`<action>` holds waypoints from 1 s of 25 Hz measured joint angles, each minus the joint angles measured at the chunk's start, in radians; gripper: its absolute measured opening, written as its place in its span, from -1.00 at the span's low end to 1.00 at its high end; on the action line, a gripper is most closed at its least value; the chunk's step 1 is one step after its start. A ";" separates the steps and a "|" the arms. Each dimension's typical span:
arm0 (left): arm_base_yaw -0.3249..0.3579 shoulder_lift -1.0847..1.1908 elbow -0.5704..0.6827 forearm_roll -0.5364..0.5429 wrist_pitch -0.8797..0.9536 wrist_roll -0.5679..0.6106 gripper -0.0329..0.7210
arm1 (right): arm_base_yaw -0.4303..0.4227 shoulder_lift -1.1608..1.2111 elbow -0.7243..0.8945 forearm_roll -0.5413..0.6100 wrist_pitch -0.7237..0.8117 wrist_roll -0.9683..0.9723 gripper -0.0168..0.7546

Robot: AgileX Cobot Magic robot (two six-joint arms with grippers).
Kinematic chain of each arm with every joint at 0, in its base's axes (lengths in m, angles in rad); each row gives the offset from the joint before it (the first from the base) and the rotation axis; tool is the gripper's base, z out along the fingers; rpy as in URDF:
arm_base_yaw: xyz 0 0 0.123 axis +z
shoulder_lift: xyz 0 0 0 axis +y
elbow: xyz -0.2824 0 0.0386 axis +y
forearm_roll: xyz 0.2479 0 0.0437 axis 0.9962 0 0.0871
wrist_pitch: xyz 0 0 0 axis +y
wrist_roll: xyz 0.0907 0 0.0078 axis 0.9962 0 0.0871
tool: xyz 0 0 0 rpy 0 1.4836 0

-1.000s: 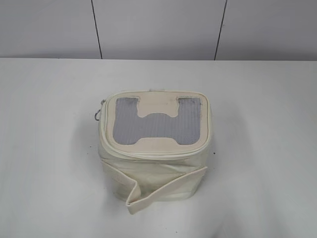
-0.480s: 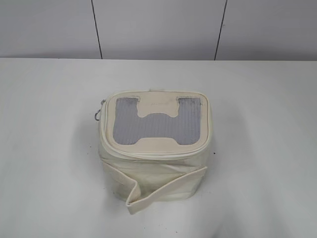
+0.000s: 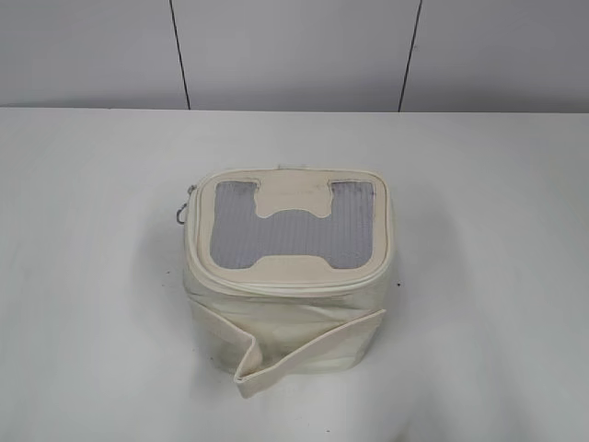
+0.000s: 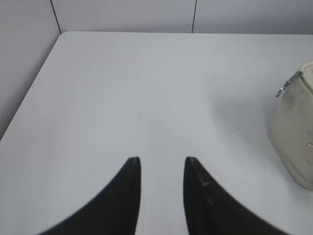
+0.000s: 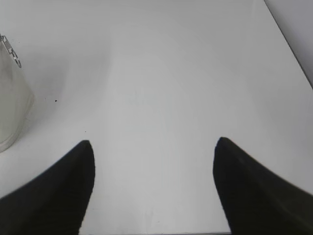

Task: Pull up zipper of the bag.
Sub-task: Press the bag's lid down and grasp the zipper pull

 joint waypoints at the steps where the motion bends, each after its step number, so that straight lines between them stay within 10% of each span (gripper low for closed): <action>1: 0.000 0.000 0.000 0.000 0.000 0.000 -0.28 | 0.000 0.000 0.000 0.000 0.000 0.000 0.56; 25: -0.001 0.190 -0.032 -0.082 -0.194 0.010 -0.28 | 0.004 0.282 -0.034 0.011 -0.230 -0.006 0.56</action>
